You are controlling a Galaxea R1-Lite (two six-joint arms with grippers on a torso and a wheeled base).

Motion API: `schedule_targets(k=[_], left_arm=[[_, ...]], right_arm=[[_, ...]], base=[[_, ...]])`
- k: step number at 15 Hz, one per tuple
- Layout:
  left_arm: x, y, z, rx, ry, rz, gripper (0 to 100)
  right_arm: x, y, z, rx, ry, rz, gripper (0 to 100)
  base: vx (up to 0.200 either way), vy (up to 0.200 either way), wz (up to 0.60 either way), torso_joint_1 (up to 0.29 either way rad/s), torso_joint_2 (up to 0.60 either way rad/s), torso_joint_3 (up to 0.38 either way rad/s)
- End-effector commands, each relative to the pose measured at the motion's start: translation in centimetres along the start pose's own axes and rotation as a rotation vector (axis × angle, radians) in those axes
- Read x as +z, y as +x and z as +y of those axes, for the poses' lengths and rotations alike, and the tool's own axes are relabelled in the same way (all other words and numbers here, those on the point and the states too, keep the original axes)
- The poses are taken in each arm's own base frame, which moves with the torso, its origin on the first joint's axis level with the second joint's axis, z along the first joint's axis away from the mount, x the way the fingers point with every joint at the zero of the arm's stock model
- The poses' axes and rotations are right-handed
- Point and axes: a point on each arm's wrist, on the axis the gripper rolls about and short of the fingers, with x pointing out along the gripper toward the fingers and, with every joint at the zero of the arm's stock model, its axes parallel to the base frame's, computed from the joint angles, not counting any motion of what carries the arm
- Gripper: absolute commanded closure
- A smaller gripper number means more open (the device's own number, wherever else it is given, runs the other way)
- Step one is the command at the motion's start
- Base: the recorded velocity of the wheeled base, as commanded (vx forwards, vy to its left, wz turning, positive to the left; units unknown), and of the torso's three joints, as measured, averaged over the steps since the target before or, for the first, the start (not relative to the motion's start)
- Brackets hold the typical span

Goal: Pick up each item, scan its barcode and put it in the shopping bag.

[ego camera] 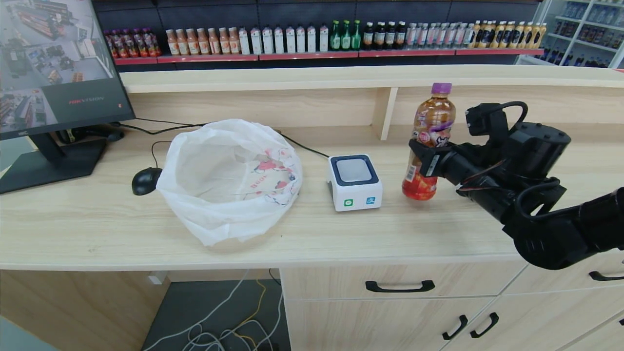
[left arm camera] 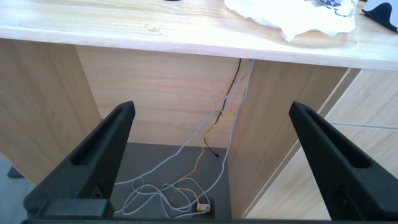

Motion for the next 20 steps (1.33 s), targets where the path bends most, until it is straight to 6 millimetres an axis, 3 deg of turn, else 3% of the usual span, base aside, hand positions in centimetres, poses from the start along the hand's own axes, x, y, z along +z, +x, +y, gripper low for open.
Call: schedule_targets(k=[1, 12, 15, 20], left_arm=[[0.0, 0.0, 0.0, 0.001, 0.001, 0.0, 0], [0.0, 0.0, 0.0, 0.001, 0.0, 0.0, 0], [0.0, 0.0, 0.0, 0.001, 0.0, 0.0, 0], [0.0, 0.0, 0.0, 0.001, 0.0, 0.0, 0]], right_arm=[[1.1, -0.5, 0.0, 0.0, 0.001, -0.028, 100], [3.9, -2.5, 0.0, 0.007, 0.019, -0.108, 100], [5.6, -4.6, 0.2, 0.032, 0.022, -0.145, 100], [6.0, -9.2, 0.1, 0.084, 0.015, -0.14, 100]], base=[[0.0, 0.0, 0.0, 0.0, 0.0, 0.0], [0.0, 0.0, 0.0, 0.0, 0.0, 0.0], [0.0, 0.0, 0.0, 0.0, 0.0, 0.0], [0.0, 0.0, 0.0, 0.0, 0.0, 0.0]])
